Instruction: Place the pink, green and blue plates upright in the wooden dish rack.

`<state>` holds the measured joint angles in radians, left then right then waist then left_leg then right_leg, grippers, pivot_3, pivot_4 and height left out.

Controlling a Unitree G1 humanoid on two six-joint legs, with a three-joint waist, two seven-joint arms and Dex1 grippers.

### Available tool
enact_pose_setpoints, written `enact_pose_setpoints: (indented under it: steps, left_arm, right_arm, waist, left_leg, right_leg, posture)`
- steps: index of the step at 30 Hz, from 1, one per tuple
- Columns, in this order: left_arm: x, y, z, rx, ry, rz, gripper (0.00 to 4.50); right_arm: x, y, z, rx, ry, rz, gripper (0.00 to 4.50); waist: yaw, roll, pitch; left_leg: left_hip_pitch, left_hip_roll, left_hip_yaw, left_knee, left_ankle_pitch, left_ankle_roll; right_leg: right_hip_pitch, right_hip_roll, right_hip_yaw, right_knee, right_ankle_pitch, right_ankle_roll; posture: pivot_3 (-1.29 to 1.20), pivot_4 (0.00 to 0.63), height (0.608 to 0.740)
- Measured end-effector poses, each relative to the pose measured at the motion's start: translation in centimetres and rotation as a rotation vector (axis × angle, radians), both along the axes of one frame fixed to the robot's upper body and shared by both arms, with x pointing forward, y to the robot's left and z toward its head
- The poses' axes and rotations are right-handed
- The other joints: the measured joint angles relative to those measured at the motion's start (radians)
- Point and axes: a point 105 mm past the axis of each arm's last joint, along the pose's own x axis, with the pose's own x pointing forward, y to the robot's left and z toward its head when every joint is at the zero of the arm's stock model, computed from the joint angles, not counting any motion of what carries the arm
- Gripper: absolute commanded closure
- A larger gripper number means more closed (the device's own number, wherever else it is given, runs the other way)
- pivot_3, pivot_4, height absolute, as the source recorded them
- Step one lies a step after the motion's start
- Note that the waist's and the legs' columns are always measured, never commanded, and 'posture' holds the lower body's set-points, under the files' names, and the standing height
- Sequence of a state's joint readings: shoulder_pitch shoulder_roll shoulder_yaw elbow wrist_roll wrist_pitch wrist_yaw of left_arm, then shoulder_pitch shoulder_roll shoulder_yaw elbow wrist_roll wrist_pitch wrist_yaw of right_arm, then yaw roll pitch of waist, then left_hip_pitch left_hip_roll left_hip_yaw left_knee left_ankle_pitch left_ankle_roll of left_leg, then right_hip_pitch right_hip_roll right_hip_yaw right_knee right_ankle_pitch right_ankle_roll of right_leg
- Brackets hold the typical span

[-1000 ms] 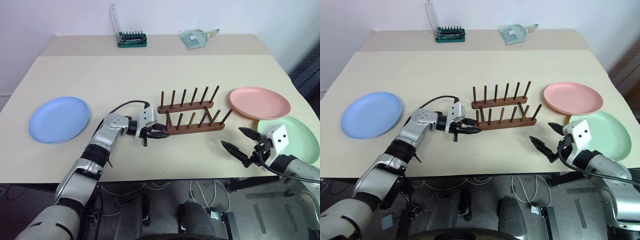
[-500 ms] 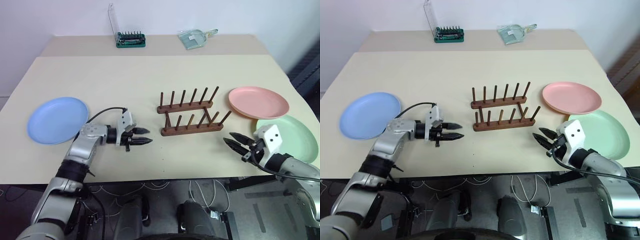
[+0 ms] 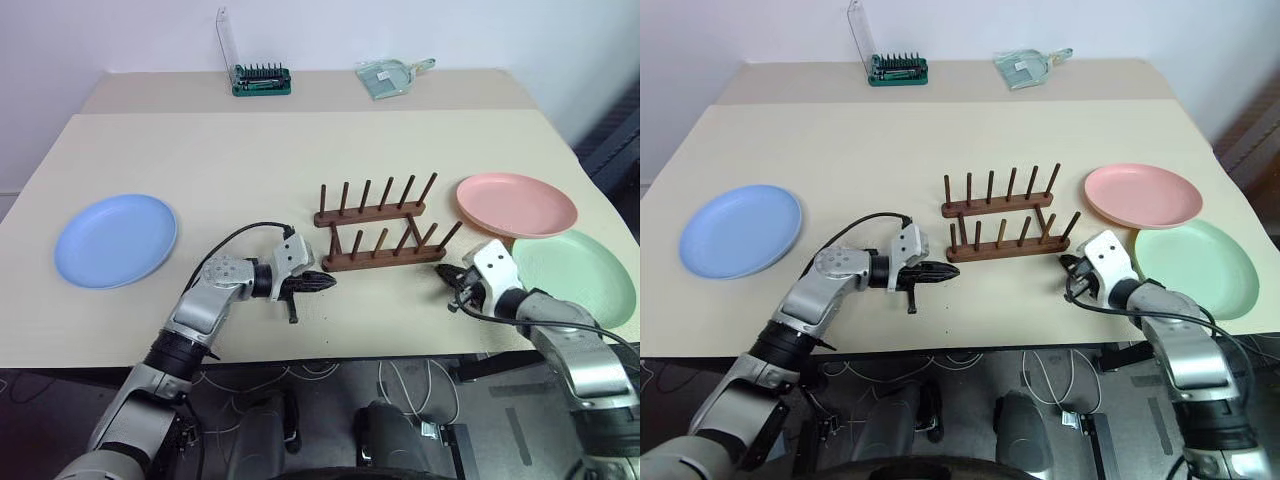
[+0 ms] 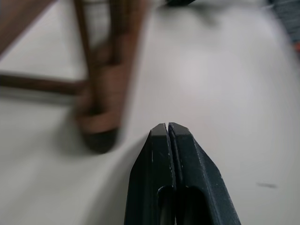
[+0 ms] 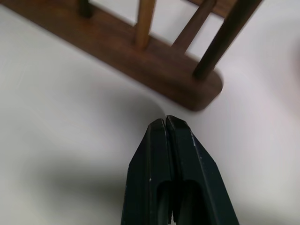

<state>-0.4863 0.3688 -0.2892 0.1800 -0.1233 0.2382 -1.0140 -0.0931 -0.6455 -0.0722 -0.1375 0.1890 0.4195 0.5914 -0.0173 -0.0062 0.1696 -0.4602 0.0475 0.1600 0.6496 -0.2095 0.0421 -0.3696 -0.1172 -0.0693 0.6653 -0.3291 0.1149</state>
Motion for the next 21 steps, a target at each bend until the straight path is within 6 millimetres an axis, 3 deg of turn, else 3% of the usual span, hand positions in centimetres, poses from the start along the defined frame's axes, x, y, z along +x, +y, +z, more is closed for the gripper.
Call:
enact_pose_setpoints:
  steps: [7,21]
  left_arm:
    - [1.4,0.2,0.3,-0.024,-0.059,0.126,4.49]
    - [3.6,1.2,0.6,-0.041,-0.104,0.263,4.49]
  right_arm:
    - [2.2,0.7,0.2,-0.024,-0.053,-0.005,4.5]
    - [3.7,1.7,0.4,-0.035,-0.091,0.016,4.5]
  waist:
    - [-0.001,0.0,0.0]
    - [0.001,0.0,0.0]
  left_leg:
    - [0.0,0.0,0.0,0.0,0.0,0.0]
    - [0.0,0.0,0.001,0.0,0.0,0.0]
  right_leg:
    - [0.0,0.0,0.0,0.001,0.0,0.0]
    - [0.0,0.001,0.0,0.001,0.0,0.0]
  posture:
    - [0.0,0.15,0.732]
    - [0.0,0.15,0.732]
